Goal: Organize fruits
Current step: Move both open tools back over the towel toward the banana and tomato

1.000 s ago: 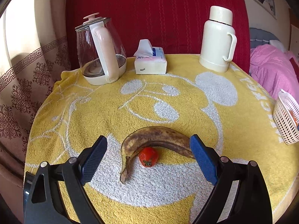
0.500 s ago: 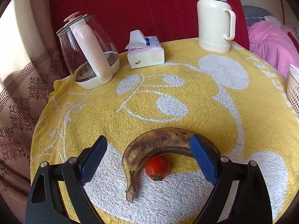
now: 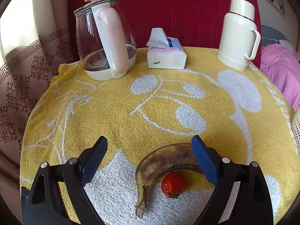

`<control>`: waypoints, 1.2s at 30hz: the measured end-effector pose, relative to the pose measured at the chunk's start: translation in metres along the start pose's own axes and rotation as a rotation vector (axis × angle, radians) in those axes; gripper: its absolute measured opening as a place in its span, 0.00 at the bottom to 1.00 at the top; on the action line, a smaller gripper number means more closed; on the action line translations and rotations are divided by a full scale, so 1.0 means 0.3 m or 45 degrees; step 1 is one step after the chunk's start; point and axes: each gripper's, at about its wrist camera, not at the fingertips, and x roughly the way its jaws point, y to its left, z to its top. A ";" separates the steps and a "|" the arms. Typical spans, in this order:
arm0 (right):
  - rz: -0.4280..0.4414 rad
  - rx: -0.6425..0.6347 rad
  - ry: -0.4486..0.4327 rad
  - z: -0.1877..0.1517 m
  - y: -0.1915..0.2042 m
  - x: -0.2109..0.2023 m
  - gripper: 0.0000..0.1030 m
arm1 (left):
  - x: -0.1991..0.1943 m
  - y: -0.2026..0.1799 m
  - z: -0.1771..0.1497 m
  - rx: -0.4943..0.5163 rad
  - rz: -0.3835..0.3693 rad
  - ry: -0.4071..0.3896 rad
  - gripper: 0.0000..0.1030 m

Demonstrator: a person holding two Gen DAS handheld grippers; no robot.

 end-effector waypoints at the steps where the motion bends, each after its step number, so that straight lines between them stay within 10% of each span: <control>1: 0.009 -0.006 0.007 -0.002 0.010 0.005 0.84 | -0.005 0.011 -0.001 -0.020 -0.012 -0.003 0.88; 12: 0.197 -0.197 0.223 -0.031 0.262 0.178 0.84 | -0.100 0.095 -0.003 -0.150 -0.101 -0.093 0.88; 36: -0.124 -0.544 0.384 0.021 0.469 0.680 0.84 | -0.092 0.282 -0.043 -0.481 -0.142 -0.016 0.88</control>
